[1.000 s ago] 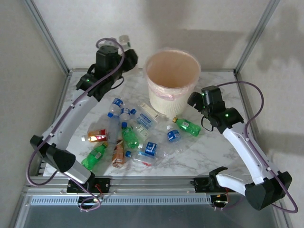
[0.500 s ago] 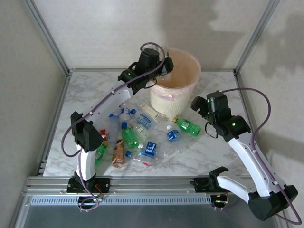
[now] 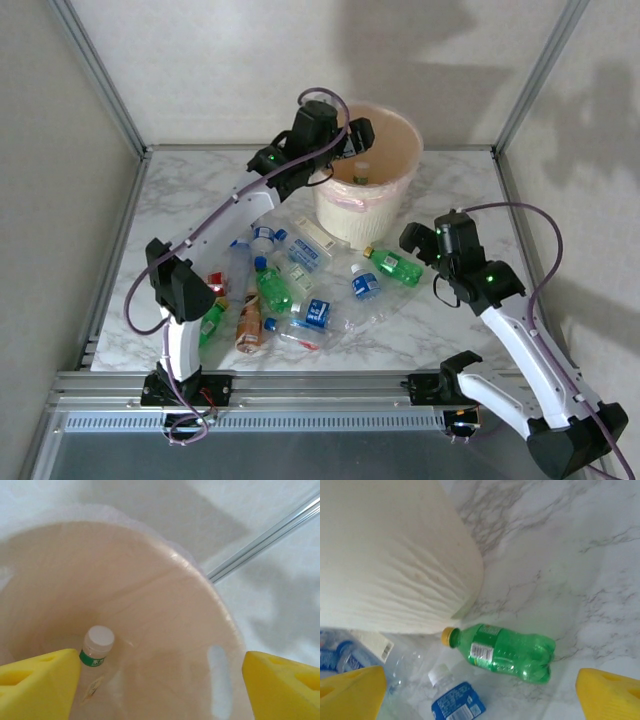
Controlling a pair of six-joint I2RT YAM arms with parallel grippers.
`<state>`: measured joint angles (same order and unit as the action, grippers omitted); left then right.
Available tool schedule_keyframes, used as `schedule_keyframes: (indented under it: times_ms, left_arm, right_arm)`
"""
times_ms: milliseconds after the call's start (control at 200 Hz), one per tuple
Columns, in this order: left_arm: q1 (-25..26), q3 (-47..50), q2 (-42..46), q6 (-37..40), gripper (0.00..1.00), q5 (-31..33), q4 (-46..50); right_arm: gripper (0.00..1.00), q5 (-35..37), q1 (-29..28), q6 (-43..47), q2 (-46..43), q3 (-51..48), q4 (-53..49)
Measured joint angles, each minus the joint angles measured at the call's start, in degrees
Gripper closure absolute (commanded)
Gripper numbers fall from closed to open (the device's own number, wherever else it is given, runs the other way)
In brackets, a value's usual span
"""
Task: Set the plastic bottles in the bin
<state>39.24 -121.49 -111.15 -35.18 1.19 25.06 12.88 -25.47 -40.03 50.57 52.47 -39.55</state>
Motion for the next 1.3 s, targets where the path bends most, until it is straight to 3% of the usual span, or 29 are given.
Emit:
schedule_keyframes:
  times_ms: [300, 541, 686, 866, 1297]
  left_arm:
    - [-0.92, 17.35, 23.06, 0.66, 0.17, 3.78, -4.74]
    - [-7.76, 34.05, 36.76, -0.57, 0.18, 7.23, -7.43]
    - [-11.56, 43.82, 40.17, -2.43, 0.18, 7.45, -7.04]
    - [-12.35, 51.56, 42.38, -4.2, 0.19, 6.91, -6.75]
    - [-12.52, 58.14, 43.67, -6.93, 0.19, 6.1, -7.08]
  right_arm:
    - [0.07, -5.05, -10.47, 1.27, 2.73, -6.01, 1.05]
    - [0.13, -5.22, -17.75, -0.59, 8.85, -8.85, 3.34]
    - [0.13, -5.01, -20.48, -1.62, 13.33, -10.01, 4.9]
    - [0.14, -3.65, -20.7, -1.77, 17.07, -10.49, 5.55]
    - [0.19, -2.45, -20.7, -1.31, 26.43, -10.43, 8.0]
